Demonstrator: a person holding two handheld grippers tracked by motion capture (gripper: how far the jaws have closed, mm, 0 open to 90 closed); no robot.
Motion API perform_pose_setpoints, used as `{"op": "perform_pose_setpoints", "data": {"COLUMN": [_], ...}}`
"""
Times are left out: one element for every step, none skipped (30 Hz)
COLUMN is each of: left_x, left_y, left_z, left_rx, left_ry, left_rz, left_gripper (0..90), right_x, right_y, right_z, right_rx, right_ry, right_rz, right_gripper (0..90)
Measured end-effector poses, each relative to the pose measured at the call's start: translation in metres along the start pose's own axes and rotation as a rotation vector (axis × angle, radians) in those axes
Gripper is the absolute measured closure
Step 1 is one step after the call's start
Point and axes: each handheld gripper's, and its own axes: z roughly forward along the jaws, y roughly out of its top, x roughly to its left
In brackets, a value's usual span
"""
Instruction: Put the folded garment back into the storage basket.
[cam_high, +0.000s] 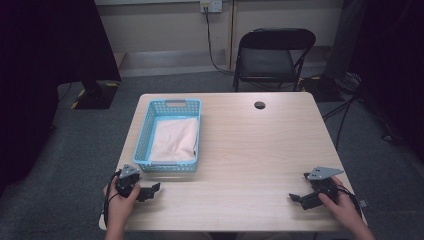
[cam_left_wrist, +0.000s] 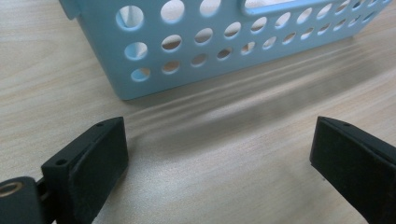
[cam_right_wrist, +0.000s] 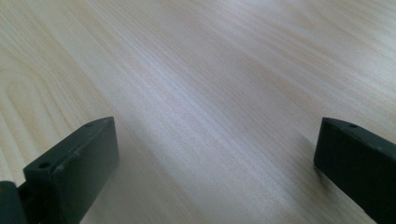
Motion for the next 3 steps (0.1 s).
{"op": "perform_pose_setpoints", "data": {"left_x": [0.0, 0.0001, 0.0001], "left_y": [-0.0001, -0.0003, -0.0008], "left_z": [0.0002, 0.0007, 0.0014], "left_rx": [0.001, -0.002, -0.005], "left_ry": [0.0, 0.0, 0.002], "left_rz": [0.004, 0.008, 0.015], "left_gripper": [3.3, 2.9, 2.2], "right_x": [0.0, 0.0, 0.0], "right_y": [0.0, 0.0, 0.0], "right_z": [0.0, 0.0, 0.0], "right_rx": [0.0, 0.0, 0.0], "right_ry": [0.0, 0.0, 0.0], "right_rz": [0.0, 0.0, 0.0], "right_gripper": [0.0, 0.0, 0.0]}}
